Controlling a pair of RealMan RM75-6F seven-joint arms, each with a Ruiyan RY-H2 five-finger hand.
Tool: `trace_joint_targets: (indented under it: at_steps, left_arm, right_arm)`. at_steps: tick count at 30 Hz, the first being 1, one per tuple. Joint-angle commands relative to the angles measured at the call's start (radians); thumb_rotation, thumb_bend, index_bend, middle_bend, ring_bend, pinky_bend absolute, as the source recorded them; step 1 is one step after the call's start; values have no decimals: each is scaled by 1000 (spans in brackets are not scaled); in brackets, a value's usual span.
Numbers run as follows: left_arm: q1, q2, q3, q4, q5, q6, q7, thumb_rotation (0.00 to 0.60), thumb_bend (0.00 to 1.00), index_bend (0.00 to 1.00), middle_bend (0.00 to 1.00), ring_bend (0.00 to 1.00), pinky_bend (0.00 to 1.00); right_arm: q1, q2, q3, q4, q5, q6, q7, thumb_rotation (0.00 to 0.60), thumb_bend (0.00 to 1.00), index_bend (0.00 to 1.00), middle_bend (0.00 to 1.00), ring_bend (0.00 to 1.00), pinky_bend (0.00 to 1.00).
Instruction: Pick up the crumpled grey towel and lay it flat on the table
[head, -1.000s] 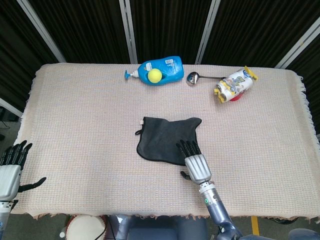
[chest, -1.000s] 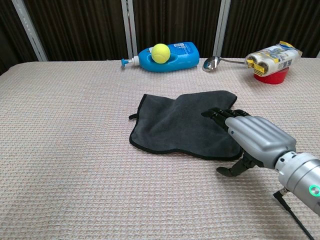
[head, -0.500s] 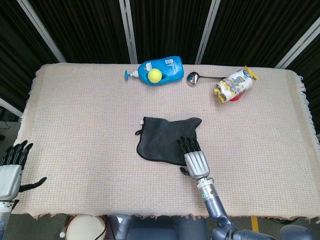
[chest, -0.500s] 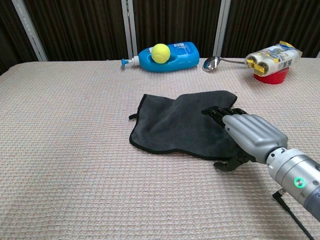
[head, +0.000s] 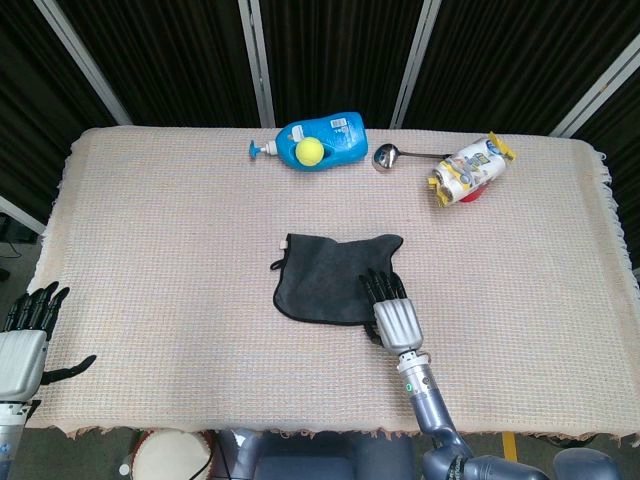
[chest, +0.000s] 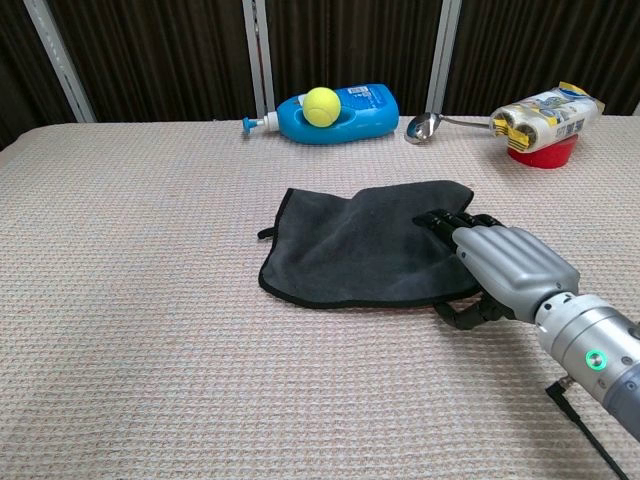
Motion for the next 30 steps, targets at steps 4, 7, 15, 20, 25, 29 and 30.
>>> trace_joint_targets:
  at_steps: [4, 7, 15, 20, 25, 29, 30]
  left_arm:
    - [0, 1, 0, -5, 3, 3, 3, 600, 26, 0, 0, 0, 0]
    - [0, 1, 1, -5, 3, 2, 3, 600, 26, 0, 0, 0, 0]
    - [-1, -1, 3, -6, 7, 2, 3, 600, 26, 0, 0, 0, 0]
    - [0, -2, 5, -7, 9, 3, 5, 600, 27, 0, 0, 0, 0]
    - [-1, -2, 5, -7, 9, 2, 5, 600, 26, 0, 0, 0, 0]
    - [-2, -3, 5, -5, 7, 0, 6, 600, 26, 0, 0, 0, 0]
    - [-2, -4, 5, -4, 6, -1, 6, 600, 26, 0, 0, 0, 0]
  right_arm:
    - [3, -2, 0, 12, -11, 19, 9, 600, 563, 0, 0, 0, 0]
    - [0, 1, -4, 8, -11, 24, 19, 600, 568, 0, 0, 0, 0]
    - [-7, -2, -22, 19, -35, 47, 65, 600, 568, 311, 69, 0, 3]
    - [-2, -20, -22, 55, -67, 80, 112, 600, 568, 518, 211, 60, 24]
    - [3, -32, -21, 81, -80, 93, 131, 600, 568, 570, 242, 92, 28]
    - [6, -35, -19, 88, -79, 92, 136, 600, 568, 571, 243, 93, 28]
    - [8, -35, -19, 88, -80, 91, 137, 600, 568, 571, 243, 93, 28]
